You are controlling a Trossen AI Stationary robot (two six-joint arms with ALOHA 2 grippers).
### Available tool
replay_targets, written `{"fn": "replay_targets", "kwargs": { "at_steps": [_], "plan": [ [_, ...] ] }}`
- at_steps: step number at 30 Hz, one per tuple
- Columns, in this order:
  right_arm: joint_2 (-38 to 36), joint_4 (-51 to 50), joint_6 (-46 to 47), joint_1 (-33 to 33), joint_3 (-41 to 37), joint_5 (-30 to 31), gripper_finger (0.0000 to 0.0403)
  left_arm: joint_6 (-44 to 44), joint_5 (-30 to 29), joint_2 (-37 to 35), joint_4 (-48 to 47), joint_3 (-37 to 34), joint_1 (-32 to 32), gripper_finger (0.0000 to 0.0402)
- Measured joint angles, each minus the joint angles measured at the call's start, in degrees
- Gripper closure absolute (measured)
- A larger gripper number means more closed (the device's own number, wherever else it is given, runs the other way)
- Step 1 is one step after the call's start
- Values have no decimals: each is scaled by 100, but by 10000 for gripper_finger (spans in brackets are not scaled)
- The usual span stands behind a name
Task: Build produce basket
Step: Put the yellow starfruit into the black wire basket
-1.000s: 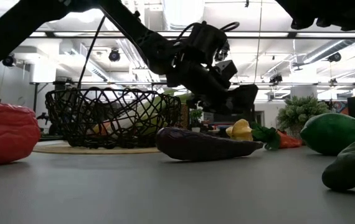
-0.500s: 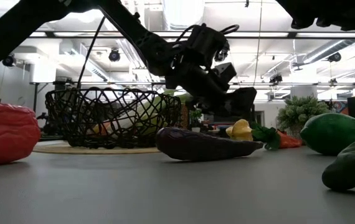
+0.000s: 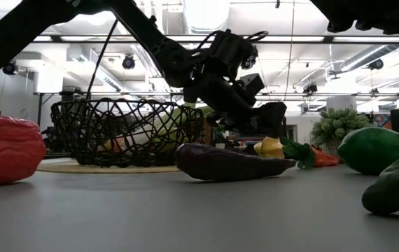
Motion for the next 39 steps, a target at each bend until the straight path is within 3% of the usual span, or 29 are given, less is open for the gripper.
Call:
{"fn": "replay_targets", "kwargs": {
  "at_steps": [15,39],
  "plan": [
    [4,-20,-9,1,0,157,182,-5,-26,0,-13,-33,0,220],
    [4,-22,-33,2,7,153,182,-1,-15,306,282,55,26,224]
  ]
}}
